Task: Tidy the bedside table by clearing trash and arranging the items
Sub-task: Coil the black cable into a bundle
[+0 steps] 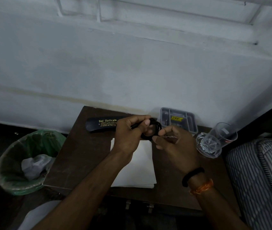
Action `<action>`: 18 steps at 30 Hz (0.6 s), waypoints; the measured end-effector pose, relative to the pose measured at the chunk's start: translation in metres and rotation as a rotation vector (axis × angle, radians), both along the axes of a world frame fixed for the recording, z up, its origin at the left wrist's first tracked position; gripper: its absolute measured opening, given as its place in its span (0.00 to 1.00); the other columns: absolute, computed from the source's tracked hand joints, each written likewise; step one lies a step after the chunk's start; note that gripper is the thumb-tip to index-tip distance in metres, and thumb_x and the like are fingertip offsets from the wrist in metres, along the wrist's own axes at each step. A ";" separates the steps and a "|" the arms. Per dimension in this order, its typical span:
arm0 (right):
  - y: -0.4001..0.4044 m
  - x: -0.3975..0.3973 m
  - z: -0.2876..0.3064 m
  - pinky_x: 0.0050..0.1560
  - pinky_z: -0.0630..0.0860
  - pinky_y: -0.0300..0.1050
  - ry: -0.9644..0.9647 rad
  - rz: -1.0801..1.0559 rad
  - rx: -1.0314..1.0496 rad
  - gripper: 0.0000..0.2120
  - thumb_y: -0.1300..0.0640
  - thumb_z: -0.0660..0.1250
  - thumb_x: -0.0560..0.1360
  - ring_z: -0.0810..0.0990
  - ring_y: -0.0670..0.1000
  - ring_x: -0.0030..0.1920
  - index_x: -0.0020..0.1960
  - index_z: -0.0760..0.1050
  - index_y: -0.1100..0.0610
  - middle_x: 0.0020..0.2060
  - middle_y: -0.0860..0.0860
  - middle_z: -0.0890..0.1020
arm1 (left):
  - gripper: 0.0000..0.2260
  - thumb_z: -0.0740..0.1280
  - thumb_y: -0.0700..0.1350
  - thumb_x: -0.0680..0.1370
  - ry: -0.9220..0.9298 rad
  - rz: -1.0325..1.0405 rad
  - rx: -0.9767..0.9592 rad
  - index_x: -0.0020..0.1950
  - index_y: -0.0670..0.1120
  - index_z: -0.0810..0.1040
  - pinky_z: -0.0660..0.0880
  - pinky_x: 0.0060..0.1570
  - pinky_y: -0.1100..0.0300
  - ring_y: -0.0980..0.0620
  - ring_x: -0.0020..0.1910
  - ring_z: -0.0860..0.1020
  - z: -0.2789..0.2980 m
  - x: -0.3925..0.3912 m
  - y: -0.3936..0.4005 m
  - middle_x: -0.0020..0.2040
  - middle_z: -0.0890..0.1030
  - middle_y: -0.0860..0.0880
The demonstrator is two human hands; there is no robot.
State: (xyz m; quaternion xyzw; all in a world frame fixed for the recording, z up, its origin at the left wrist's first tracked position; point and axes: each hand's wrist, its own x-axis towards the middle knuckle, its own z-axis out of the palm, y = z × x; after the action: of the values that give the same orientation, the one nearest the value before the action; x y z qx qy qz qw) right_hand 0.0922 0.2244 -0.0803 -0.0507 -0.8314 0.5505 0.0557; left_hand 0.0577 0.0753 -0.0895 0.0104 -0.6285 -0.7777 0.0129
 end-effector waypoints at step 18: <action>-0.024 0.019 0.014 0.30 0.63 0.33 0.083 0.180 0.580 0.13 0.59 0.67 0.74 0.70 0.44 0.27 0.32 0.69 0.51 0.25 0.44 0.72 | 0.13 0.64 0.34 0.73 0.519 0.120 -0.861 0.55 0.38 0.82 0.78 0.46 0.59 0.46 0.45 0.81 -0.007 0.009 0.012 0.48 0.82 0.42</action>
State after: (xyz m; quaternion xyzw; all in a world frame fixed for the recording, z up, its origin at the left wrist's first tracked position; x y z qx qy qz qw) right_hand 0.1108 0.2003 -0.0665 0.0638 -0.9521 0.2944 0.0529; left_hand 0.0670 0.0878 -0.0960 -0.1535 -0.8666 -0.4226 0.2163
